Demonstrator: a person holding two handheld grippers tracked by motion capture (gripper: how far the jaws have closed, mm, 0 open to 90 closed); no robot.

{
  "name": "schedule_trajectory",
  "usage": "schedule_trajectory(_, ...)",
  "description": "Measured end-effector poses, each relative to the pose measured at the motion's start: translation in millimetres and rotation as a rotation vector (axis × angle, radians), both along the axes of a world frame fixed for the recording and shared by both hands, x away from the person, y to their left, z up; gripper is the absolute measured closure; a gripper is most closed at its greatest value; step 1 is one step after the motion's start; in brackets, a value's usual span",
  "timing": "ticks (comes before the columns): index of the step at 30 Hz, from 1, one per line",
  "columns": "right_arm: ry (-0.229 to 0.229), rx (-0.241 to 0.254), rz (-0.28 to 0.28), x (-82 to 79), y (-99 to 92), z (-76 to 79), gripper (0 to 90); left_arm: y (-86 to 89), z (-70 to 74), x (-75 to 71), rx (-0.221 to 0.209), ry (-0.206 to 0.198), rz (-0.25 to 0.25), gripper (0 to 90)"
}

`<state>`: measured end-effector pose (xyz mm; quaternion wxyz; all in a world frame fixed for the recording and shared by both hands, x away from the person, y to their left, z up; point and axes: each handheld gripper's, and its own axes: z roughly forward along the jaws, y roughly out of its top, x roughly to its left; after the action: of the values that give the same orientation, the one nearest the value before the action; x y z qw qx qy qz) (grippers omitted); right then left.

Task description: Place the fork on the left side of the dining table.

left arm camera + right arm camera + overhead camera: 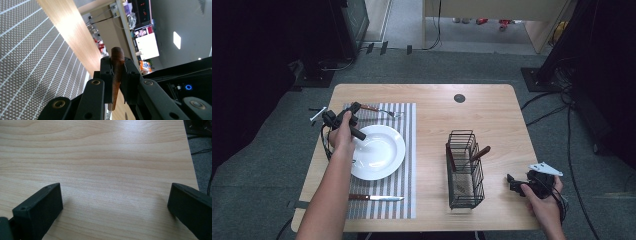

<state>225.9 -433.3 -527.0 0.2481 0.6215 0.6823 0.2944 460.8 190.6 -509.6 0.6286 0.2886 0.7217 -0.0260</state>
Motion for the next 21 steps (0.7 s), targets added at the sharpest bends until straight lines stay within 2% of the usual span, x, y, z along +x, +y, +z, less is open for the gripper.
schedule_trajectory(2,0.0,0.0,0.0,0.0,0.0,0.0,0.0,-0.3,-0.4,0.8,0.024,0.02,0.001,81.7)
schedule_trajectory(7,0.0,0.0,0.0,0.0,0.0,0.0,0.0,0.8,-2.7,1.6,0.017,0.064,0.008,81.7)
schedule_trajectory(8,0.0,0.0,0.0,0.0,0.0,0.0,0.0,1.9,-3.9,1.5,0.032,0.078,0.006,81.3)
schedule_trajectory(11,0.0,0.0,0.0,0.0,0.0,0.0,0.0,2.7,-5.6,2.9,0.05,0.109,-0.004,76.7)
schedule_trajectory(14,0.0,0.001,0.002,0.1,-0.1,0.0,0.0,3.2,-0.8,5.3,0.124,0.125,-0.027,68.3)
schedule_trajectory(16,0.0,0.001,0.003,0.1,-0.1,0.0,0.0,4.7,2.1,5.5,0.166,0.153,-0.017,66.4)
schedule_trajectory(19,0.0,0.001,0.003,0.1,-0.1,0.0,0.0,6.4,3.0,6.3,0.194,0.177,0.011,61.4)
schedule_trajectory(21,0.0,0.001,0.002,0.1,-0.1,0.0,0.0,6.4,2.3,7.2,0.197,0.187,0.016,59.5)
